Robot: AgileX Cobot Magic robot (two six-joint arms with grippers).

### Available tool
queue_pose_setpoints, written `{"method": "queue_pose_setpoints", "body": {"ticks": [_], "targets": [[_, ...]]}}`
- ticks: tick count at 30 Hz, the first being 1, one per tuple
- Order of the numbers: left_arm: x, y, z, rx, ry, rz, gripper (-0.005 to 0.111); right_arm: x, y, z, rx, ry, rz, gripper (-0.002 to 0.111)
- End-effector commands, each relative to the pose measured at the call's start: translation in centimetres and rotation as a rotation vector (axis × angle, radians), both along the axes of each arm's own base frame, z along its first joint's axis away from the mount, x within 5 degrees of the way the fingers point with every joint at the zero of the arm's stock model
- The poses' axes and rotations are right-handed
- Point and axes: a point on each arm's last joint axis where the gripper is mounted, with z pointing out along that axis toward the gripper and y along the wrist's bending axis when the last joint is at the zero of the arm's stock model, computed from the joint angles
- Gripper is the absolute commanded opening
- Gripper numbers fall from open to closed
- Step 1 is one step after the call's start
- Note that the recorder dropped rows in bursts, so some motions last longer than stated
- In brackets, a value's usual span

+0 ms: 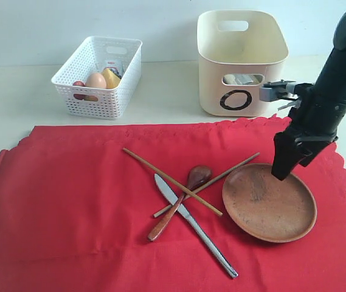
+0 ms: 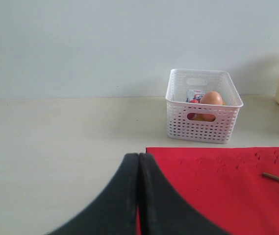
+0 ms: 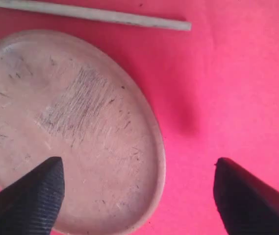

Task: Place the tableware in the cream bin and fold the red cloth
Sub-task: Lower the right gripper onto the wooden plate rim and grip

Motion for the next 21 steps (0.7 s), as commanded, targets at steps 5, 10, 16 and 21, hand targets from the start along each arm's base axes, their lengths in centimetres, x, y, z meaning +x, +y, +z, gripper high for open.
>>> {"method": "queue_pose_setpoints", "body": {"ticks": [5,10,16,21], "targets": [[0.0,0.0,0.0,0.004,-0.006,0.001,0.0,-0.7,0.5,-1.4,0.07,-0.088,0.043,0.064],[0.0,0.0,0.0,0.004,-0.006,0.001,0.0,-1.3,0.4,-2.4,0.052,-0.108,0.035,0.043],[0.0,0.0,0.0,0.004,-0.006,0.001,0.0,-1.4,0.3,-2.5,0.052,-0.107,0.058,0.023],[0.0,0.0,0.0,0.004,-0.006,0.001,0.0,-1.4,0.3,-2.5,0.051,-0.109,0.057,0.0]]}}
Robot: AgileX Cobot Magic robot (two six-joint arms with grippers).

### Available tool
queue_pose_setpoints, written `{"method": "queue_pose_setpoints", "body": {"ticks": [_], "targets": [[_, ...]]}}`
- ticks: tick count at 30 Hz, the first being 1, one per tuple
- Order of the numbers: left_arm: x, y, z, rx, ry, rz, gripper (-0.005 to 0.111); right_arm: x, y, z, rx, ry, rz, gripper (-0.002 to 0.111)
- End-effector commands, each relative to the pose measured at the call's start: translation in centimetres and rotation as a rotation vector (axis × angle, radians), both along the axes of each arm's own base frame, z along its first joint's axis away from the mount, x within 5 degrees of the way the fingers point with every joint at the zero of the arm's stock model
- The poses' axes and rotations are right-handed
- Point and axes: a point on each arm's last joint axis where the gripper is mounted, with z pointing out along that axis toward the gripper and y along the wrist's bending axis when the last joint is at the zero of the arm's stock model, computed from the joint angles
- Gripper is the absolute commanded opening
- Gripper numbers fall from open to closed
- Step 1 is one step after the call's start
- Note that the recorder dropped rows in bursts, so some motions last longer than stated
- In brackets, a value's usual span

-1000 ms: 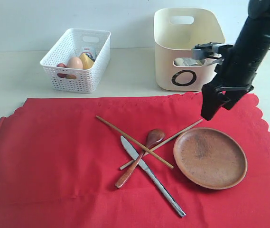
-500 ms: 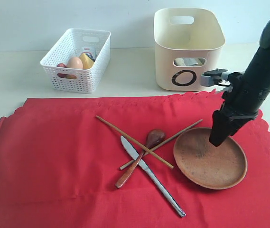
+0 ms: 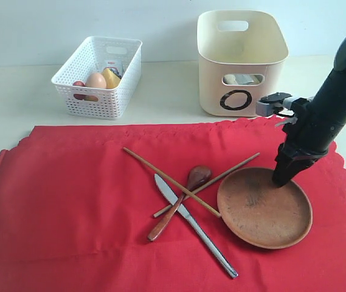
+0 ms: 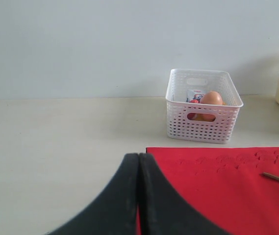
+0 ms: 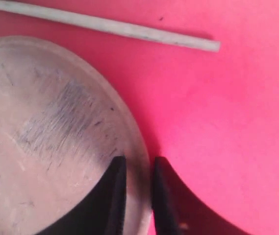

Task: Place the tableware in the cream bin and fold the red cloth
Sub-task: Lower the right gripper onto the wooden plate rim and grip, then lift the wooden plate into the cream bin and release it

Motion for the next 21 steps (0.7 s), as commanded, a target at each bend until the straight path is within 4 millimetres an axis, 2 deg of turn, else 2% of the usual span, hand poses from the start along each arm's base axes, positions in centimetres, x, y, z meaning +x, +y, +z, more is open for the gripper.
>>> {"method": "queue_pose_setpoints", "body": {"ticks": [1,4,7,12,21], "targets": [[0.0,0.0,0.0,0.004,-0.006,0.001,0.0,-0.1,-0.2,0.1,-0.008,-0.016,0.013,0.0],[0.0,0.0,0.0,0.004,-0.006,0.001,0.0,-0.1,-0.2,0.6,-0.001,-0.004,0.023,0.0],[0.0,0.0,0.0,0.004,-0.006,0.001,0.0,0.1,0.1,2.0,0.03,0.013,0.036,0.0],[0.0,0.0,0.0,0.004,-0.006,0.001,0.0,0.5,0.7,5.6,0.105,-0.01,0.037,0.0],[0.0,0.0,0.0,0.004,-0.006,0.001,0.0,2.1,1.7,12.4,0.227,-0.232,-0.021,0.0]]}}
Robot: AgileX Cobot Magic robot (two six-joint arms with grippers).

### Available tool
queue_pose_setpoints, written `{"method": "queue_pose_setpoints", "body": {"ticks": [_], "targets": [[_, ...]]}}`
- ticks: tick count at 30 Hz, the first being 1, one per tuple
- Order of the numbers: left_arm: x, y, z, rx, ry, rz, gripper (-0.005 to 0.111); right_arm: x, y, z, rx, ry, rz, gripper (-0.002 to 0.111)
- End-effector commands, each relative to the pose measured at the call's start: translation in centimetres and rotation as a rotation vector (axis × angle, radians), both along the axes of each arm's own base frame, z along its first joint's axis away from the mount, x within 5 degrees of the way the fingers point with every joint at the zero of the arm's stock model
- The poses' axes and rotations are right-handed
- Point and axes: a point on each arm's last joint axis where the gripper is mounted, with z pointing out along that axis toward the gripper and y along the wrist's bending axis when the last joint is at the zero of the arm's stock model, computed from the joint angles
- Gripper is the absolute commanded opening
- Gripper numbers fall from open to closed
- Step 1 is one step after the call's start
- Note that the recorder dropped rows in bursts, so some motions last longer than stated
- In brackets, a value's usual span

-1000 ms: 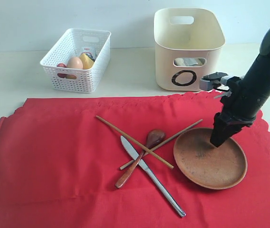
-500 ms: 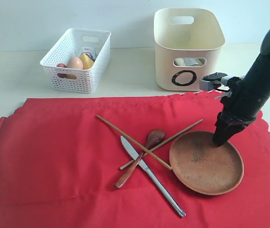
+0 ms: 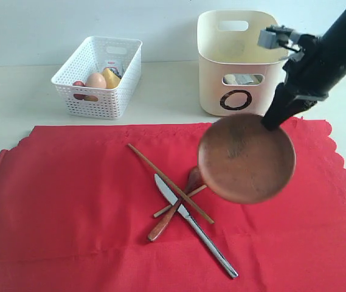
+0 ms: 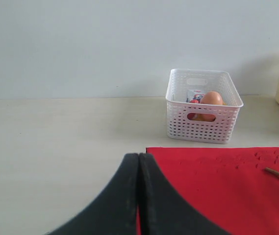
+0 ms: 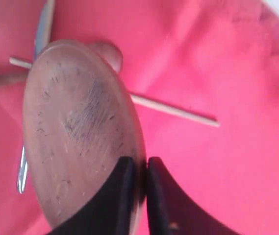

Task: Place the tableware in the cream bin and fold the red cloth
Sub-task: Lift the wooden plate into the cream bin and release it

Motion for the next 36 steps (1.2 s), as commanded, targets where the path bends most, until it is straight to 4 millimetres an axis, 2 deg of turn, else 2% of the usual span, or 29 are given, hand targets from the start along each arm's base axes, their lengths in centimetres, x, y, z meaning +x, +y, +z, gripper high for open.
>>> {"method": "queue_pose_setpoints", "body": {"ticks": [1,7,10,13,17,18,20,25,28,30,33,36], "targets": [[0.0,0.0,0.0,0.004,-0.006,0.001,0.0,0.4,0.7,3.4,0.109,-0.091,-0.035,0.0],[0.0,0.0,0.0,0.004,-0.006,0.001,0.0,1.9,1.0,7.4,0.308,-0.208,-0.127,0.0],[0.0,0.0,0.0,0.004,-0.006,0.001,0.0,2.6,0.3,9.0,0.42,-0.254,-0.196,0.0],[0.0,0.0,0.0,0.004,-0.006,0.001,0.0,3.9,-1.2,9.4,0.445,-0.353,-0.341,0.0],[0.0,0.0,0.0,0.004,-0.006,0.001,0.0,6.5,-3.2,8.0,0.398,-0.421,-0.645,0.0],[0.0,0.0,0.0,0.004,-0.006,0.001,0.0,7.6,-4.0,7.0,0.404,-0.425,-0.779,0.0],[0.0,0.0,0.0,0.004,-0.006,0.001,0.0,8.8,-4.7,5.3,0.397,-0.412,-0.907,0.0],[0.0,0.0,0.0,0.004,-0.006,0.001,0.0,10.1,-5.7,2.1,0.348,-0.402,-1.016,0.0],[0.0,0.0,0.0,0.004,-0.006,0.001,0.0,10.2,-5.9,1.6,0.303,-0.417,-0.997,0.002],[0.0,0.0,0.0,0.004,-0.006,0.001,0.0,10.1,-5.9,1.5,0.28,-0.425,-0.98,0.014],[0.0,0.0,0.0,0.004,-0.006,0.001,0.0,10.1,-5.8,1.5,0.278,-0.42,-0.972,0.037],[0.0,0.0,0.0,0.004,-0.006,0.001,0.0,10.1,-5.8,1.5,0.278,-0.42,-0.972,0.048]]}}
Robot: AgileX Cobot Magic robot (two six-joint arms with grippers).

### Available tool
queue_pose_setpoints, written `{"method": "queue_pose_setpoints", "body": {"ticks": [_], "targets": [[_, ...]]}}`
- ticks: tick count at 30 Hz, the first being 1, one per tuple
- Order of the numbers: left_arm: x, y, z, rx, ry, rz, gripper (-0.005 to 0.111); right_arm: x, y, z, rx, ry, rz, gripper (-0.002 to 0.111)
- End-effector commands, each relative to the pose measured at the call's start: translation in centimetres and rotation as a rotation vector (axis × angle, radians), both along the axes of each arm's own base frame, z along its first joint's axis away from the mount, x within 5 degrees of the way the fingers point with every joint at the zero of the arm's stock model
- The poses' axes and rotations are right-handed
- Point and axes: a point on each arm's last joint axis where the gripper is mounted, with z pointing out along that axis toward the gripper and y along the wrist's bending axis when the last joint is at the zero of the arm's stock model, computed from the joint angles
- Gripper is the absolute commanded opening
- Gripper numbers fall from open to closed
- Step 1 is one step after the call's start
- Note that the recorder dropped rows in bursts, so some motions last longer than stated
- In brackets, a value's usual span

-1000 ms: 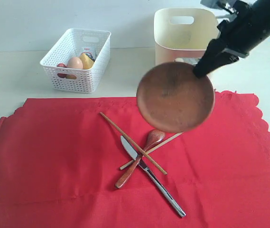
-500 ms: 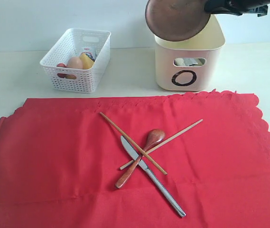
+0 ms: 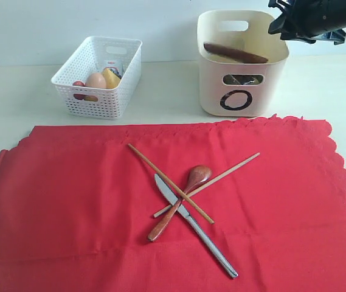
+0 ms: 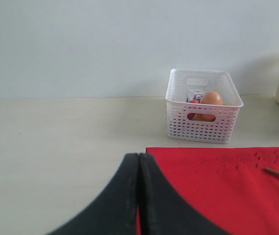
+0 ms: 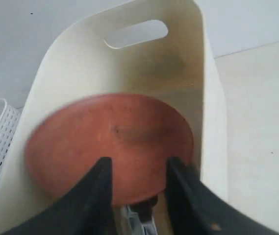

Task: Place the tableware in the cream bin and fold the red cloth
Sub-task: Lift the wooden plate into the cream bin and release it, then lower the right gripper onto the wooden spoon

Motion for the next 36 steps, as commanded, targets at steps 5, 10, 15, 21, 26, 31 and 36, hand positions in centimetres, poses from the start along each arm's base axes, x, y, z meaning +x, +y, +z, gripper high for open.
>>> {"method": "queue_pose_setpoints", "body": {"ticks": [5,10,15,21,26,31,36], "targets": [[0.0,0.0,0.0,0.004,-0.006,0.001,0.0,-0.5,0.5,1.0,-0.022,-0.004,0.092,0.055],[0.0,0.0,0.0,0.004,-0.006,0.001,0.0,-2.1,1.5,3.7,-0.088,-0.06,0.282,0.055],[0.0,0.0,0.0,0.004,-0.006,0.001,0.0,-4.1,2.5,7.0,-0.1,-0.106,0.421,0.055],[0.0,0.0,0.0,0.004,-0.006,0.001,0.0,-7.0,4.3,8.8,-0.139,-0.149,0.766,0.055],[0.0,0.0,0.0,0.004,-0.006,0.001,0.0,-8.3,7.1,8.1,-0.213,-0.084,0.981,0.055],[0.0,0.0,0.0,0.004,-0.006,0.001,0.0,-9.1,11.1,6.6,-0.332,0.032,1.119,0.055],[0.0,0.0,0.0,0.004,-0.006,0.001,0.0,-10.1,16.1,4.9,-0.385,0.081,1.272,0.055]]}}
